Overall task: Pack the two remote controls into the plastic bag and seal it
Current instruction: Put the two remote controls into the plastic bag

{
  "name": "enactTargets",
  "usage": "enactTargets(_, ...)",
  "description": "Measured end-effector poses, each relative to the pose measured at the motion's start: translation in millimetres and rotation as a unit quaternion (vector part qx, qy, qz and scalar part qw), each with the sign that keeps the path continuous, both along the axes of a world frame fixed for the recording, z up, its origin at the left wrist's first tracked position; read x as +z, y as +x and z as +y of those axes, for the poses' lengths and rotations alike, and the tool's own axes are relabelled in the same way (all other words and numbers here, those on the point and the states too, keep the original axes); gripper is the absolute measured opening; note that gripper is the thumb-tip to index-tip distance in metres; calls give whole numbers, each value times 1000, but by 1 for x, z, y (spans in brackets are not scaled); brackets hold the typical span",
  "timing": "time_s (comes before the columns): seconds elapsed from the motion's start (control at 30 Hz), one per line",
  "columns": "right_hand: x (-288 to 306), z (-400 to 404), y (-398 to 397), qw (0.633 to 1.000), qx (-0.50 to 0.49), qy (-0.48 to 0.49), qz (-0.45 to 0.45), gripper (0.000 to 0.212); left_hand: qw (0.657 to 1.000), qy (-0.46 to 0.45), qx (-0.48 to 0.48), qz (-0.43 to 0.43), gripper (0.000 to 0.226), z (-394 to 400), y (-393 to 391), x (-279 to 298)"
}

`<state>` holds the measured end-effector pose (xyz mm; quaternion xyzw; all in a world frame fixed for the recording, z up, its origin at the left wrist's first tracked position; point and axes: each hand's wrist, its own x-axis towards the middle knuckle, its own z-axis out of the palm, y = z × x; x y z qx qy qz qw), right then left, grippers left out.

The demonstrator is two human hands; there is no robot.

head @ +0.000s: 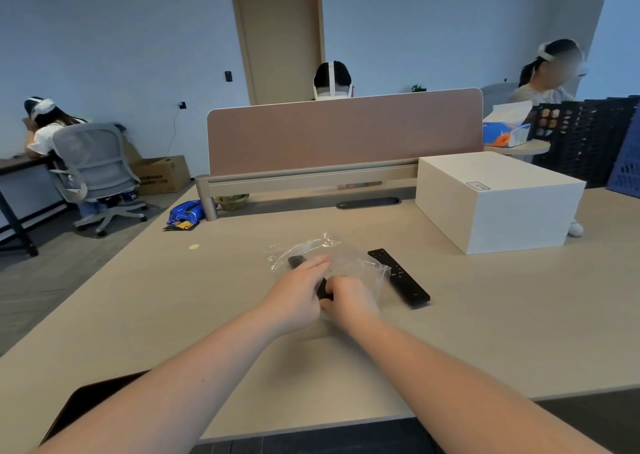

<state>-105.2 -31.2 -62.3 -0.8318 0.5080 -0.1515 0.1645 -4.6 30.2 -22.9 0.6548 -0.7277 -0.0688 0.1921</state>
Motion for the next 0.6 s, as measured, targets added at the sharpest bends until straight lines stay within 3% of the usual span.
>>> enactTargets(0.27,-11,-11,5,997,70,-29,28,42,1000,7,2,0,60,4,4,3)
enactTargets(0.37,-16,-10,2,996,90,-8,-5,41,1000,13,7,-5,57,6,5,4)
enactTargets(0.47,-17,-7,-4,994,102,2,-29,23,1000,19,12,-6,59,7,8,4)
enactTargets(0.6,-3,0,-26,992,77,-56,-85,31,999,17,15,-27,60,5,12,5)
